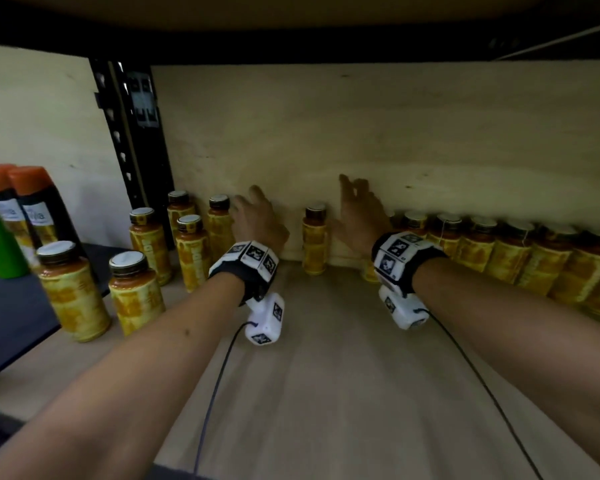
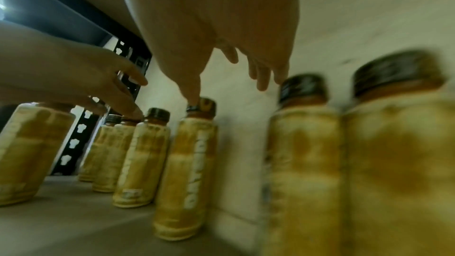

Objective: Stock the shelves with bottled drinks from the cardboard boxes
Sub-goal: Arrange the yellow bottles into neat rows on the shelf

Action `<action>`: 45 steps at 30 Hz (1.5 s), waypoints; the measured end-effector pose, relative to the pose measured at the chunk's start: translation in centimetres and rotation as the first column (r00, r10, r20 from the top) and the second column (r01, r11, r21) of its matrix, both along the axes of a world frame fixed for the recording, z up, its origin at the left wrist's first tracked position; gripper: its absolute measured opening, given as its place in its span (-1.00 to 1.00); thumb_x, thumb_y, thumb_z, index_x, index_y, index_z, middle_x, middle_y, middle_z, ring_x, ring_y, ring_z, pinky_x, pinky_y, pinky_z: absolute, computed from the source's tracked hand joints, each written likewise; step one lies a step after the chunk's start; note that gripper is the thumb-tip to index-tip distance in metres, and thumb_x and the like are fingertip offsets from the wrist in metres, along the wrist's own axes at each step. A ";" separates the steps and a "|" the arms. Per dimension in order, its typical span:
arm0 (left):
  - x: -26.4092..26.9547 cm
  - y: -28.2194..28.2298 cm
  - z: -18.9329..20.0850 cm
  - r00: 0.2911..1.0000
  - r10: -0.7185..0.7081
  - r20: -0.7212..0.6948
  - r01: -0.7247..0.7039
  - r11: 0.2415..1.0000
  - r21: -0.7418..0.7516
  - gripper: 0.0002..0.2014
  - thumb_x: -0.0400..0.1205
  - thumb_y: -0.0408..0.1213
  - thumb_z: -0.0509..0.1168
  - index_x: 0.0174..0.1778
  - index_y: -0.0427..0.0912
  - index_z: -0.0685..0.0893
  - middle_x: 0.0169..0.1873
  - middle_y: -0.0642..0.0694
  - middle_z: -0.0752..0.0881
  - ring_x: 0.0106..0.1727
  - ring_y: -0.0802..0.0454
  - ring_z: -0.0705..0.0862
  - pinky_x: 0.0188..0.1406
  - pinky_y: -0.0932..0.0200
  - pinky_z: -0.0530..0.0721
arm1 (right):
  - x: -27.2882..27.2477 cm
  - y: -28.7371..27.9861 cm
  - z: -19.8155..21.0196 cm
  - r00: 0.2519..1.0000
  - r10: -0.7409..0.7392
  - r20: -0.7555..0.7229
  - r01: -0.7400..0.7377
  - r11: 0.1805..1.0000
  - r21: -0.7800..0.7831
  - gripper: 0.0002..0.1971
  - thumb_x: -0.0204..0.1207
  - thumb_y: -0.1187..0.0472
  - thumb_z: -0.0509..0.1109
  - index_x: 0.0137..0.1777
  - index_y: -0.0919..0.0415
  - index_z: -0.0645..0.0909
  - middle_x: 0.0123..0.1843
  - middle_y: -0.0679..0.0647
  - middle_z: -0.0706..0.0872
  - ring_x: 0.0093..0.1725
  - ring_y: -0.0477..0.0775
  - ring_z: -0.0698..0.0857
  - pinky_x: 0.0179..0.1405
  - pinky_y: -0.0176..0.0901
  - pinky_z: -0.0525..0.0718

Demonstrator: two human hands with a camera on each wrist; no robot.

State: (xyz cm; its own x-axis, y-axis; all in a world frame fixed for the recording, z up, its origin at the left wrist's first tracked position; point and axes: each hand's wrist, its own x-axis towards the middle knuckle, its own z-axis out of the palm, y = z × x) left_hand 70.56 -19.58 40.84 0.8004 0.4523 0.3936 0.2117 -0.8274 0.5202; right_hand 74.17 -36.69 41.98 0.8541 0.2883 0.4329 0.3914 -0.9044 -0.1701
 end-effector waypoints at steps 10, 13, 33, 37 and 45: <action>2.4 -14.1 -0.5 0.821 -0.552 -0.145 0.529 0.832 -0.169 -0.21 0.61 -0.23 0.32 0.66 -0.24 0.00 0.40 -0.37 0.49 0.33 -0.32 0.56 0.22 -0.08 0.59 | -6.0 -11.8 -3.0 0.966 0.071 0.248 0.043 0.904 -0.424 -0.42 0.20 0.31 0.64 0.27 0.35 0.65 0.10 0.41 0.70 -0.06 0.48 0.73 -0.25 0.14 0.67; 2.6 -16.2 -0.5 0.844 -0.529 -0.090 0.494 0.832 -0.253 -0.17 0.59 -0.28 0.37 0.66 -0.19 -0.02 0.40 -0.36 0.51 0.33 -0.32 0.57 0.26 -0.11 0.61 | -7.5 -14.1 -4.4 0.970 0.184 0.162 -0.100 0.901 -0.422 -0.49 0.33 0.40 0.51 0.33 0.34 0.58 0.10 0.35 0.59 -0.21 0.35 0.65 -0.43 -0.11 0.47; -7.2 2.3 0.1 0.969 -0.217 -0.117 0.206 0.974 -0.097 -0.62 0.54 -0.20 0.39 0.25 -0.24 0.62 0.18 -0.29 0.69 0.24 -0.29 0.64 0.12 -0.01 0.59 | -7.5 2.4 -2.7 0.892 0.317 -0.322 -0.133 0.865 0.483 -0.37 0.36 0.06 0.61 0.43 0.05 0.51 0.35 0.09 0.68 0.31 0.17 0.65 0.32 0.05 0.61; -7.6 2.7 0.4 0.975 -0.177 -0.134 0.166 0.982 -0.091 -0.58 0.56 -0.21 0.40 0.30 -0.28 0.58 0.23 -0.33 0.66 0.27 -0.31 0.62 0.19 -0.06 0.59 | -7.2 4.0 -3.0 0.916 0.252 -0.312 -0.090 0.887 0.452 -0.36 0.36 -0.02 0.59 0.41 0.09 0.49 0.36 0.15 0.67 0.32 0.24 0.64 0.32 0.13 0.61; -8.0 3.0 0.5 0.973 -0.191 -0.130 0.177 0.978 -0.108 -0.57 0.53 -0.23 0.44 0.28 -0.28 0.58 0.22 -0.29 0.66 0.26 -0.28 0.62 0.15 0.01 0.58 | -6.8 4.1 -3.0 0.939 0.162 -0.303 -0.049 0.936 0.350 -0.39 0.39 -0.01 0.57 0.39 0.18 0.48 0.33 0.19 0.66 0.29 0.28 0.65 0.26 0.13 0.63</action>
